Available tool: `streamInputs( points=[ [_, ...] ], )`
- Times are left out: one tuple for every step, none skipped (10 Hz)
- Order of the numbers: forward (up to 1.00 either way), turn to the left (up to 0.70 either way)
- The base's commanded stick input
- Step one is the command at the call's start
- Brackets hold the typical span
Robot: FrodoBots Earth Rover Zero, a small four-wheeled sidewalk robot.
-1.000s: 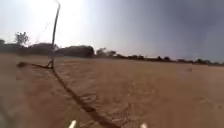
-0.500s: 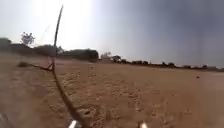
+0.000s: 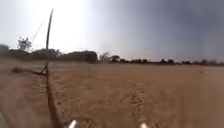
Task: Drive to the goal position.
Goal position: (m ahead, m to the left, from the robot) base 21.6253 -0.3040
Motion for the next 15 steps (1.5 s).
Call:
streamInputs(
  points=[
    [0.7, 0.0],
    [0.7, 0.0],
    [0.7, 0.0],
    [0.7, 0.0],
    [0.7, 0.0],
    [0.7, 0.0],
    [0.7, 0.0],
    [0.7, 0.0],
    [0.7, 0.0],
    [0.7, 0.0],
    [0.7, 0.0],
    [0.7, 0.0],
    [0.7, 0.0],
    [0.7, 0.0],
    [0.7, 0.0]
  ],
)
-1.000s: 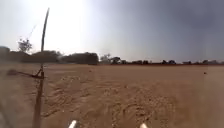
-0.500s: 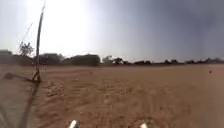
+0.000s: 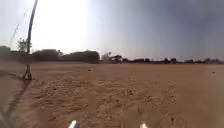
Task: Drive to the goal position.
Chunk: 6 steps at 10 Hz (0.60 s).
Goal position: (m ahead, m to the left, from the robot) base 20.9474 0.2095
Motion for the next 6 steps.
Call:
streamInputs(
  points=[
    [0.7, 0.0],
    [0.7, 0.0],
    [0.7, 0.0],
    [0.7, 0.0],
    [0.7, 0.0],
    [0.7, 0.0]
  ],
)
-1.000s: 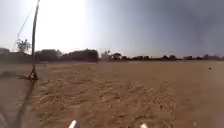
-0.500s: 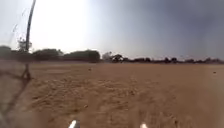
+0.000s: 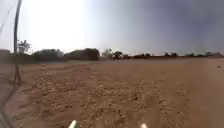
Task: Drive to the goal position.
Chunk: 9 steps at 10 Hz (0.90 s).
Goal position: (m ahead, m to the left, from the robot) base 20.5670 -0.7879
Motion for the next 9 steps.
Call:
streamInputs(
  points=[
    [0.7, 0.0],
    [0.7, 0.0],
    [0.7, 0.0],
    [0.7, 0.0],
    [0.7, 0.0],
    [0.7, 0.0],
    [0.7, 0.0],
    [0.7, 0.0],
    [0.7, 0.0]
  ],
)
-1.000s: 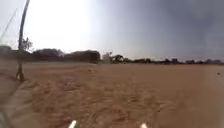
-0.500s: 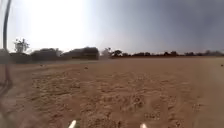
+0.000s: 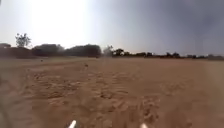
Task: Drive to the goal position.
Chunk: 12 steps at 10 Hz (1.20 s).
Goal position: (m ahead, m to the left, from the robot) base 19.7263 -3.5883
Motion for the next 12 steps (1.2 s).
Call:
streamInputs(
  points=[
    [0.7, 0.0],
    [0.7, 0.0],
    [0.7, 0.0],
    [0.7, 0.0],
    [0.7, 0.0],
    [0.7, 0.0],
    [0.7, 0.0],
    [0.7, 0.0],
    [0.7, 0.0],
    [0.7, 0.0],
    [0.7, 0.0],
    [0.7, 0.0]
  ],
)
